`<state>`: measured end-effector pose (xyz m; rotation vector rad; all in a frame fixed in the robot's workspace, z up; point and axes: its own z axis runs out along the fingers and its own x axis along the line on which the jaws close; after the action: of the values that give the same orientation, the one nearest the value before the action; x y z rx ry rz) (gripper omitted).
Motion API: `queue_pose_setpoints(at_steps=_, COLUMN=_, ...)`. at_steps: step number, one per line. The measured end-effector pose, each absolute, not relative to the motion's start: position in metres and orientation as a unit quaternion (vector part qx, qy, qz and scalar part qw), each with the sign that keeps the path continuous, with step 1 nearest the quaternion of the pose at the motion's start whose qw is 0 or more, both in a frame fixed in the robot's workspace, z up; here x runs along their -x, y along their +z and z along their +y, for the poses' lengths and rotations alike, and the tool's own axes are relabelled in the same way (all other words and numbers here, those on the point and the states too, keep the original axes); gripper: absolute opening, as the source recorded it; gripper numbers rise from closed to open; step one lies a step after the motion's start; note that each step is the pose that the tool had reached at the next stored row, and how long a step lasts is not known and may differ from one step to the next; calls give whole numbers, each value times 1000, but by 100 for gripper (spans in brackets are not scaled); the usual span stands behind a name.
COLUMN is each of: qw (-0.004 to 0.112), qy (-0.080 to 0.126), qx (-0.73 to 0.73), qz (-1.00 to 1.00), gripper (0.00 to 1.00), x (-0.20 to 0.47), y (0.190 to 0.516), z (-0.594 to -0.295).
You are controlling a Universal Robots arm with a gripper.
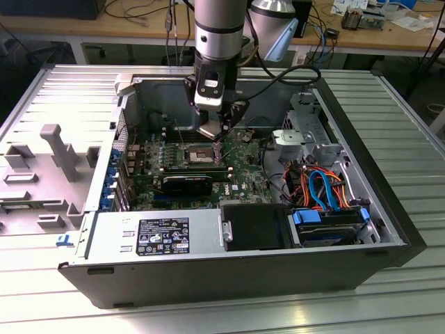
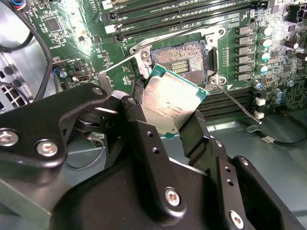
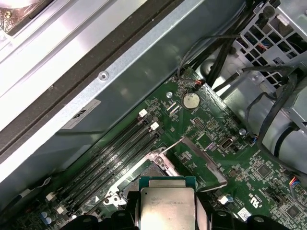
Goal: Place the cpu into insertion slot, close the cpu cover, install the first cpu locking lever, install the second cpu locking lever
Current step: 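Place the cpu into insertion slot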
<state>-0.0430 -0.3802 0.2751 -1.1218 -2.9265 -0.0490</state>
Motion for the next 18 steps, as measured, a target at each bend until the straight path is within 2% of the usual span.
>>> queue_pose_setpoints(at_steps=18, qw=3, qy=-16, qx=388, qz=-922, gripper=54, x=43, y=274, z=-380)
